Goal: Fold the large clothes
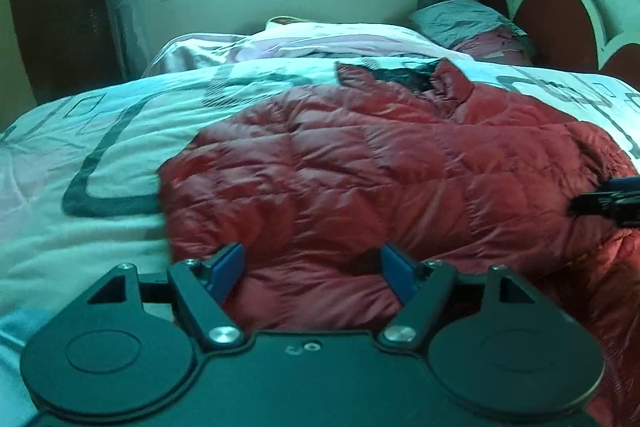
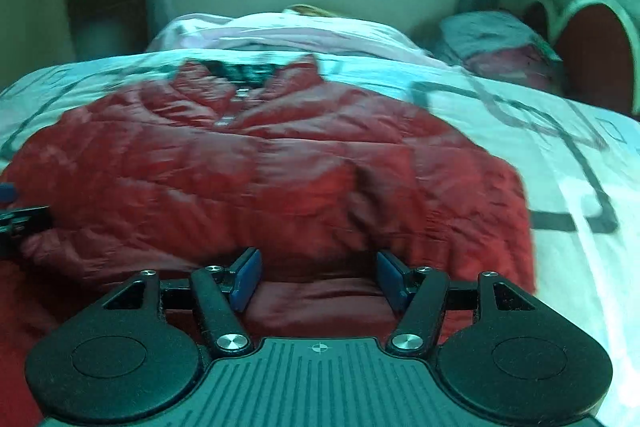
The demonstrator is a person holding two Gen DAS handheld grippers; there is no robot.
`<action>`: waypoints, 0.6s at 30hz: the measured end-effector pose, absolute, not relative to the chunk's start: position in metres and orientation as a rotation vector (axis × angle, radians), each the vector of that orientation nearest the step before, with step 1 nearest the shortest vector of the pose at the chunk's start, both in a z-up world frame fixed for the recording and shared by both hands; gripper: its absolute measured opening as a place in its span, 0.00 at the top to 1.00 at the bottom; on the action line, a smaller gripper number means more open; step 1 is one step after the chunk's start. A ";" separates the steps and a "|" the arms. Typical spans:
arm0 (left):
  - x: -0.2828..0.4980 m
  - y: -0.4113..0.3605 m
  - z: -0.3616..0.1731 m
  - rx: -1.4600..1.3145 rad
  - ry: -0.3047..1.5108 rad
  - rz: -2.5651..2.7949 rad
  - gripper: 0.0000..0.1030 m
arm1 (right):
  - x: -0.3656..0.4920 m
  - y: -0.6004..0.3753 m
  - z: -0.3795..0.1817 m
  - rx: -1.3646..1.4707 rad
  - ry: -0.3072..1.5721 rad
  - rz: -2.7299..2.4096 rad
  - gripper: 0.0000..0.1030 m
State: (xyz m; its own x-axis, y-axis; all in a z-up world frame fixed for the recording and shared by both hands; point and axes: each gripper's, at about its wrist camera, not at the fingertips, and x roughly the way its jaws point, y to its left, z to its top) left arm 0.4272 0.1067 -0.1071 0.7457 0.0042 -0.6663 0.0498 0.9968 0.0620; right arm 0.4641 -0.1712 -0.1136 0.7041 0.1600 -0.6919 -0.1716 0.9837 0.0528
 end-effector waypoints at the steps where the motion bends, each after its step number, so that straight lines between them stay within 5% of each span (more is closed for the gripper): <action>1: 0.426 0.110 -0.108 0.073 0.731 -0.024 0.27 | 0.464 -0.174 -0.114 -0.013 0.770 0.182 0.40; 7: 0.423 0.112 -0.104 0.076 0.731 -0.021 0.27 | 0.463 -0.172 -0.107 -0.030 0.783 0.168 0.40; 11: 0.411 0.114 -0.097 0.098 0.705 -0.014 0.07 | 0.445 -0.182 -0.094 0.006 0.769 0.142 0.40; 18: 0.372 0.128 -0.086 0.107 0.713 -0.038 0.14 | 0.400 -0.213 -0.083 0.068 0.783 0.102 0.39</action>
State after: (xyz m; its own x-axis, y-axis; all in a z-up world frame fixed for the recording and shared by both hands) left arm 0.3724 0.1278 -0.0861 0.7558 0.0013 -0.6548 0.0715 0.9939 0.0845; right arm 0.4005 -0.2133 -0.0826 0.7043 0.1166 -0.7003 -0.0664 0.9929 0.0985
